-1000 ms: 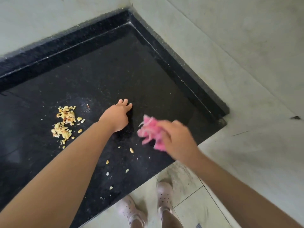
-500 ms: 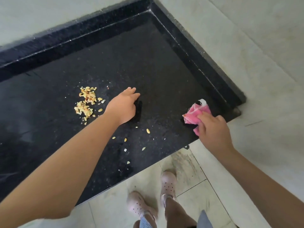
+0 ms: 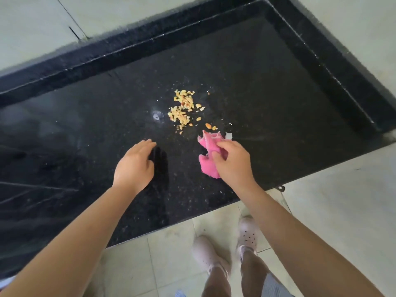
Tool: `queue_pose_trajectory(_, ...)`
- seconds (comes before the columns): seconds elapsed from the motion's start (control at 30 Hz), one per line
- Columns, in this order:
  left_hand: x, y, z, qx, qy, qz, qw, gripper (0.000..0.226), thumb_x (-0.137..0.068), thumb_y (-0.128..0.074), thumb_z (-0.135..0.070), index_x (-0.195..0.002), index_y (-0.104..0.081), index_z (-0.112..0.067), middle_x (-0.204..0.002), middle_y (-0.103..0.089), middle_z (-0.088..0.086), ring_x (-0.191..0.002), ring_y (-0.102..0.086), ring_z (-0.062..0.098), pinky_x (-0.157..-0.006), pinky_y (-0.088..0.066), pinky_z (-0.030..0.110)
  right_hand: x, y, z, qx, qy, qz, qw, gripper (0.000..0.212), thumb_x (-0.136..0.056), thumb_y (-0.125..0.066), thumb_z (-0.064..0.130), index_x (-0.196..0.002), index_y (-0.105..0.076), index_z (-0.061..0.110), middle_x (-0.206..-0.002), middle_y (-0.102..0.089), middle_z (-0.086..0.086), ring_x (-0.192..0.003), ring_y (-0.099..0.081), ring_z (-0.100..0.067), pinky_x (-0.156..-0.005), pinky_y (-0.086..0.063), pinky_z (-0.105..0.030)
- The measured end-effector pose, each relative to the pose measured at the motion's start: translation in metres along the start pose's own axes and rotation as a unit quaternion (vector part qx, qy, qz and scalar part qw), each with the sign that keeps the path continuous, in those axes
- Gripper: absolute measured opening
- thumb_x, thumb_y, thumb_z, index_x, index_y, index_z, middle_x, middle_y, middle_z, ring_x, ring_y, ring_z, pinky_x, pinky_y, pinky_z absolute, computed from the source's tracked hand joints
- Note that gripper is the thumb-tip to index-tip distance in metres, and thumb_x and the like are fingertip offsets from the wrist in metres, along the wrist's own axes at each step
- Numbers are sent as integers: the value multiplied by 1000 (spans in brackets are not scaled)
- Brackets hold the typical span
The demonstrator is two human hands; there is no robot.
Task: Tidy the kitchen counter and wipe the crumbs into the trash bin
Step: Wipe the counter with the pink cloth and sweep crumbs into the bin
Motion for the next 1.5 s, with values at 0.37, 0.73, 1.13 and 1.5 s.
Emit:
queue_pose_trajectory(0.37, 7, -22, 25, -161, 9, 120, 979, 58, -103, -20, -31, -150, -1, -4, -158, 5, 12, -148, 3, 26, -120, -12, 35, -25, 69, -32, 267, -64, -73, 959, 38, -86, -55, 11, -124, -55, 4, -129, -48, -17, -112, -49, -36, -88, -40, -34)
queue_pose_trajectory(0.73, 7, -14, 22, -181, 3, 137, 974, 57, -102, -23, -32, -149, -6, -4, -158, 0, 12, -148, -1, 25, -117, -21, 36, 1, 3, 23, 175, -10, 11, 984, 30, -88, -52, 12, -116, -63, 7, -117, -61, -11, -107, -56, -30, -88, -44, -31)
queue_pose_trajectory(1.13, 2, -6, 21, -211, -21, 145, 966, 54, -101, -26, -35, -144, -20, -3, -155, -13, 13, -144, -15, 26, -97, -44, 37, 38, 39, -26, 283, -103, -34, 953, 29, -85, -55, 9, -113, -62, 5, -110, -64, -14, -99, -58, -34, -79, -44, -33)
queue_pose_trajectory(1.5, 0, -3, 23, -211, -30, 140, 967, 50, -99, -31, -38, -138, -31, -6, -146, -27, 9, -135, -31, 23, -84, -48, 34, 26, -43, 22, 111, -130, -78, 982, 22, -91, -48, 12, -98, -66, 2, -110, -60, -13, -80, -46, -16, -60, -23, -14)
Point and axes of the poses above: each hand's wrist, its own x-axis away from the middle knuckle, its own y-axis out of the back of the hand, z = x × y, the point moved 2 cm from there along -x, towards the middle knuckle
